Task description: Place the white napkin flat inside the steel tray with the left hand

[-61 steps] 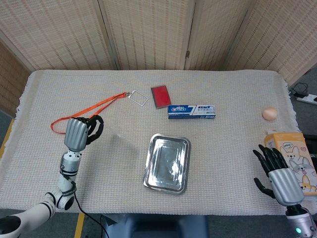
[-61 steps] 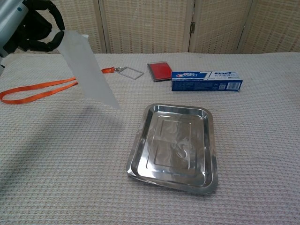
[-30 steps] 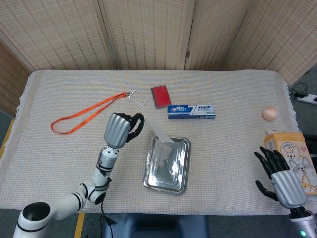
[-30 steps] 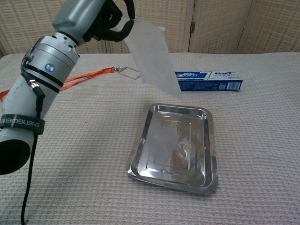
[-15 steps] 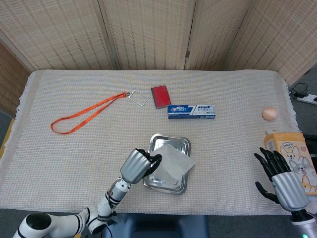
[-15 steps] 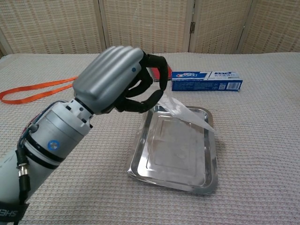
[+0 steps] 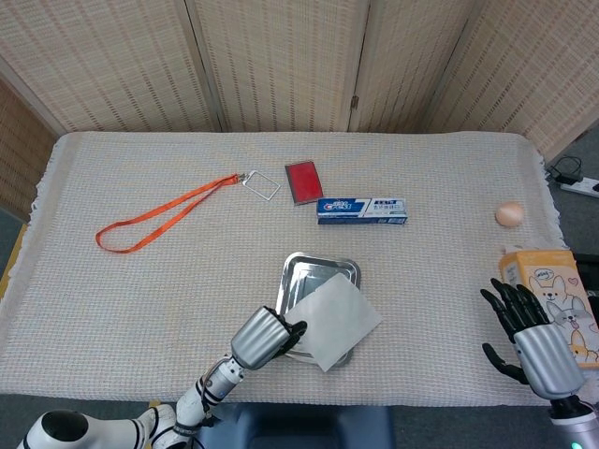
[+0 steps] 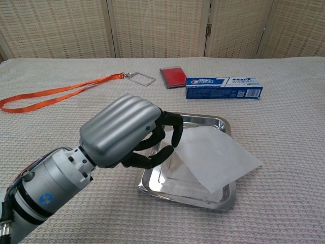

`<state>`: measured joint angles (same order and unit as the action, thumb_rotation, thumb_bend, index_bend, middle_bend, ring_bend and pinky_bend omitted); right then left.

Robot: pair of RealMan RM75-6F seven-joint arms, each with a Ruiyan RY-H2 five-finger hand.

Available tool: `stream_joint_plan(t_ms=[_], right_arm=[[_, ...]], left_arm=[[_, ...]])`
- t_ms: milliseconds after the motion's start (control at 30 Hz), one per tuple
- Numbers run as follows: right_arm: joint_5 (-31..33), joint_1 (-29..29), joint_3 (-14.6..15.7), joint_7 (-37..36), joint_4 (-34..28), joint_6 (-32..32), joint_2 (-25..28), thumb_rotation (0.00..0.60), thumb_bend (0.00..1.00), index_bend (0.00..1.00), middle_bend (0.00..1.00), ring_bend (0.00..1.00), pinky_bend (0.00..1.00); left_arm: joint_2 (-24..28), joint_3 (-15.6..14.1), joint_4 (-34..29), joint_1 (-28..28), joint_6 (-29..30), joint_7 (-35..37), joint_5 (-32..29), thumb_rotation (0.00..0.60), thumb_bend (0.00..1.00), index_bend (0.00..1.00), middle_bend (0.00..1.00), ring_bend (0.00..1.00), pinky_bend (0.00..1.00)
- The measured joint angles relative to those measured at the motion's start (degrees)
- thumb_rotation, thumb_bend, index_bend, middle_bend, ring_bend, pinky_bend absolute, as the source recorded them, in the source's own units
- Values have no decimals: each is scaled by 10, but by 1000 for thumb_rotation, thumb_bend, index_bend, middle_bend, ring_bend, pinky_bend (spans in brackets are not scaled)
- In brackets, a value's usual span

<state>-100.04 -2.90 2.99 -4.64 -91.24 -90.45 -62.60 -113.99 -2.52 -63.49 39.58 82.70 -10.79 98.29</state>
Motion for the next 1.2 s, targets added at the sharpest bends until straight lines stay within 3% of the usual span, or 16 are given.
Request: stream_joint_plan(t_ms=[233, 600, 967, 1200], right_arm=[[5, -1, -3, 2, 2, 2, 0, 600, 399, 0, 0, 0, 0], [33, 10, -22, -23, 0, -30, 22, 600, 399, 0, 0, 0, 0], [0, 15, -13, -161, 21, -59, 73, 600, 399, 0, 0, 0, 0], [-22, 31, -8, -193, 24, -110, 84, 600, 400, 0, 0, 0, 0]], left_arm=[[7, 2, 3, -11, -39, -1, -17, 600, 720, 733, 1000, 981, 1000], [12, 17, 7, -24, -32, 19, -16, 600, 724, 733, 1000, 981, 1000], [5, 26, 29, -43, -39, 49, -34, 600, 727, 734, 1000, 981, 1000], [-3, 18, 61, -65, -48, 64, -48, 600, 733, 734, 1000, 981, 1000]])
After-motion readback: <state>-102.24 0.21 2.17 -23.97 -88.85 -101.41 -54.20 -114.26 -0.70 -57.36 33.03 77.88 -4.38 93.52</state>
